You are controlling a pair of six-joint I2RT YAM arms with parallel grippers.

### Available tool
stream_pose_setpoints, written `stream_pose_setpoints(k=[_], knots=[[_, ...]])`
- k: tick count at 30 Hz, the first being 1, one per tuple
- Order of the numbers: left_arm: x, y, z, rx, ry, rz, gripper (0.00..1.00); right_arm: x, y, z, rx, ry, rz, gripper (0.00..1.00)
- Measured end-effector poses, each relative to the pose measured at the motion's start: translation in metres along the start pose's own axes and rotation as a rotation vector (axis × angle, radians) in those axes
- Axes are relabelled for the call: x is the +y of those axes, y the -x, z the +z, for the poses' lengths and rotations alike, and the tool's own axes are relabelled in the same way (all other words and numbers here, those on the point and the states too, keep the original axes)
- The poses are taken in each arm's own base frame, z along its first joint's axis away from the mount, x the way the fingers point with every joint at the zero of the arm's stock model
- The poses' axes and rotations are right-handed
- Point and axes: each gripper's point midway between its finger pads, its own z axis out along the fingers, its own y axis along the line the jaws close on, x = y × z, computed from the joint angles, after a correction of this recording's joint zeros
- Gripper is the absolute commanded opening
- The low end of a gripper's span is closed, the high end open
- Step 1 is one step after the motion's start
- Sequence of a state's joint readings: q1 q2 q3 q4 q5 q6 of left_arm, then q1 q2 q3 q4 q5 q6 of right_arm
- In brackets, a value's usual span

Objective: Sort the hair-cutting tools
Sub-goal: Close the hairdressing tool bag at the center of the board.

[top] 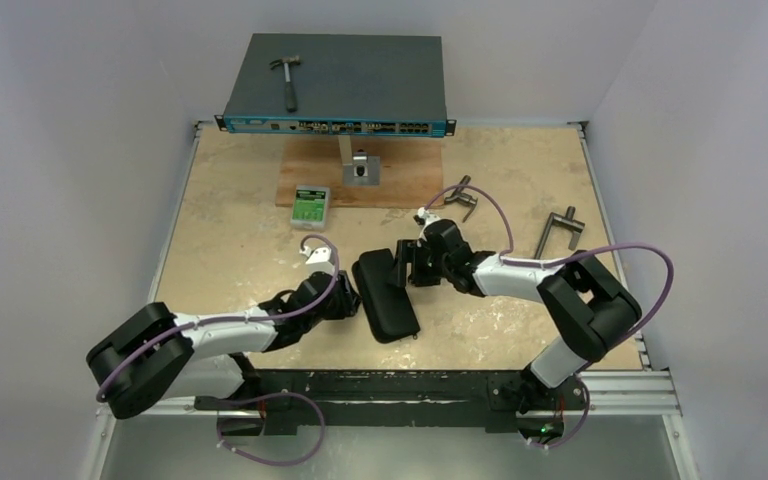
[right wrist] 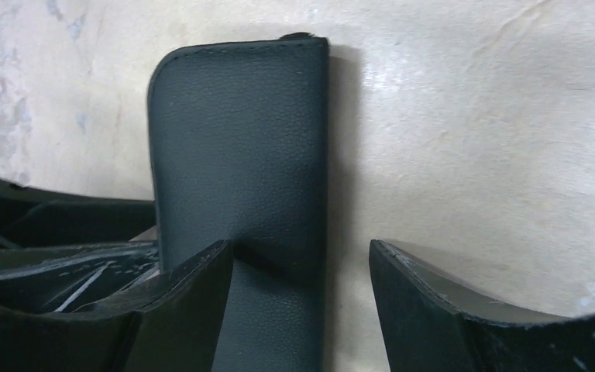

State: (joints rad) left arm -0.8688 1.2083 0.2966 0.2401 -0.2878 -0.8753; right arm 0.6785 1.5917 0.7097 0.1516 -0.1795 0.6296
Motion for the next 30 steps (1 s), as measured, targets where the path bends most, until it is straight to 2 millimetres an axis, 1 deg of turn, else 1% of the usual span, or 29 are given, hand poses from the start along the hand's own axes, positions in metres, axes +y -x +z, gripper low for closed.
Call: stream_pose_setpoints(k=[4,8,9,13,17,20,24,26,30], knots=[[-0.009,0.005,0.013,0.024,-0.029,0.003,0.35,0.005,-0.005,0.002,0.019,0.039,0.002,0.62],[-0.027,0.012,0.033,0.055,-0.083,-0.006,0.33,0.006,-0.01,0.0,0.017,0.059,0.018,0.57],[-0.034,0.012,0.039,0.067,-0.103,-0.004,0.32,0.005,-0.011,-0.002,0.013,0.06,0.024,0.56],[-0.046,0.015,0.051,0.089,-0.143,0.011,0.32,-0.006,-0.016,-0.013,-0.024,0.048,0.078,0.53],[-0.059,0.014,0.058,0.119,-0.187,0.042,0.32,-0.015,-0.026,-0.026,-0.07,0.041,0.144,0.52],[-0.071,0.013,0.065,0.148,-0.227,0.072,0.32,-0.022,-0.031,-0.035,-0.113,0.037,0.196,0.56],[-0.088,0.018,0.075,0.176,-0.276,0.097,0.34,-0.027,-0.033,-0.045,-0.164,0.039,0.256,0.66],[-0.095,0.024,0.075,0.167,-0.294,0.101,0.36,-0.027,-0.033,-0.048,-0.177,0.039,0.27,0.7],[-0.1,0.03,0.068,0.149,-0.307,0.11,0.39,-0.025,-0.036,-0.053,-0.174,0.04,0.287,0.71]])
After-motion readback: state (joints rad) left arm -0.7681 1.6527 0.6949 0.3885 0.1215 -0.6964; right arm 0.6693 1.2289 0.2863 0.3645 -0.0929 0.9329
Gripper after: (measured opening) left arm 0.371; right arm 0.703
